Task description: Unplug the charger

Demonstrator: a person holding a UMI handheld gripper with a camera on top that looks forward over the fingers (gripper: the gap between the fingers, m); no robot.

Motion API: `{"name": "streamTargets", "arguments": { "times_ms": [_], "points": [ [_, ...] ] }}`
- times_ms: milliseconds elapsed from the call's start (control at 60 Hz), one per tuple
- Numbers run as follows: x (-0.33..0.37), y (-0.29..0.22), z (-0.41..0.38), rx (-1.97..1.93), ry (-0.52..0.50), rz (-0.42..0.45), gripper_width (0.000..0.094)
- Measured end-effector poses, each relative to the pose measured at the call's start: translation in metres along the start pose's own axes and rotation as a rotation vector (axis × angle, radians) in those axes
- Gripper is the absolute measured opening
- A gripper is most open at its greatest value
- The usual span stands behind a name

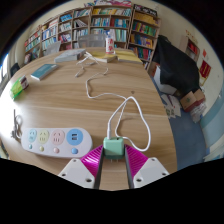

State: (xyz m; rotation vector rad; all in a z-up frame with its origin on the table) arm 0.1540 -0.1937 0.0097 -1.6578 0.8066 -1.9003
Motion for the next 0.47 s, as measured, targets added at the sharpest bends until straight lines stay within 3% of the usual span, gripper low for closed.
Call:
{"name": "streamTargets", "arguments": {
  "times_ms": [33, 117, 167, 467],
  "points": [
    [0.001, -0.001, 0.000, -0.004, 0.006, 0.003, 0.0454],
    [0.013, -0.009, -0.001, -0.020, 0.018, 0.029, 0.0766],
    [0.026, -0.016, -0.006, -0.039, 0.022, 0.049, 0.0859],
    [0.155, -0.025, -0.026, -0.111, 0.125, 0.137, 0.0848]
  ]
}}
Point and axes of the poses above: the point between the fingertips, and its own axes, seen from behind it with the camera up: z to the right, y down, x backward, against the way the camera looks, the point moved 2 cm from there along x, backward, against the way the camera looks, and after that the axes turned 9 degrees about z, right-handed, at the moved point
